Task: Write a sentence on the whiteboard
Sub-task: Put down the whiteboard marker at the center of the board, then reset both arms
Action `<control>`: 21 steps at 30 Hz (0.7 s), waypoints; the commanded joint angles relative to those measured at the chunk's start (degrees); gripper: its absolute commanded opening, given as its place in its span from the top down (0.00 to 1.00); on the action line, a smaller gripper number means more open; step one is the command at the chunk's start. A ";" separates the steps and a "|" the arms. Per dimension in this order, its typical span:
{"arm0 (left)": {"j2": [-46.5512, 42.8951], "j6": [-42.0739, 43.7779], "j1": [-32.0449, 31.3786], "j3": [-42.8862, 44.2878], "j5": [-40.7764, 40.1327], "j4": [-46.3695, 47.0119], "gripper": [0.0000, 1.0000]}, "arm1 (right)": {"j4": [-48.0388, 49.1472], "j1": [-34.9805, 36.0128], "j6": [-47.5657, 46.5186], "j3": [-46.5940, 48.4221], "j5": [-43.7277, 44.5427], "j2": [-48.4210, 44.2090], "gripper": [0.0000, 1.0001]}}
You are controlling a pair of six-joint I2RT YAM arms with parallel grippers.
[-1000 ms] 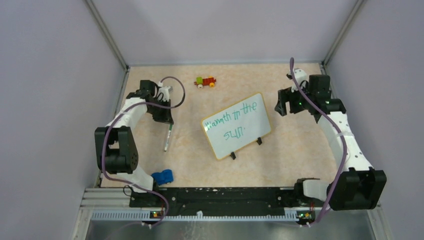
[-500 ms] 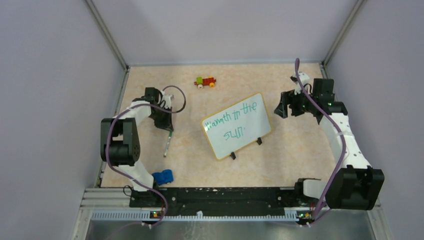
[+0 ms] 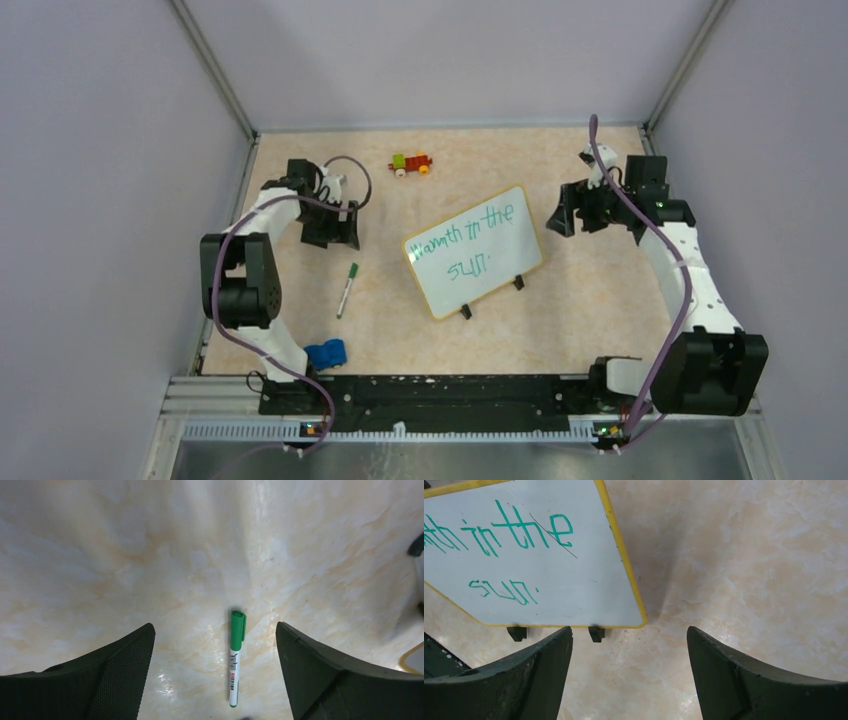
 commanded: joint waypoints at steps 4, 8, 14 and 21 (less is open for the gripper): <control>-3.77 1.92 1.24 16.31 1.74 -7.42 0.01 | -1.34 -2.79 -1.17 7.98 -3.90 2.58 0.18; -4.60 0.20 3.87 24.47 1.97 -7.24 0.01 | -3.05 -6.09 -2.04 12.00 -6.08 4.57 0.18; -4.44 2.83 6.82 30.25 2.72 -8.44 0.01 | -4.67 -13.71 -4.21 16.68 -9.47 8.73 0.17; -10.05 3.08 8.54 14.86 1.94 -0.64 0.01 | -1.74 -16.72 -5.46 13.06 -9.07 12.18 0.17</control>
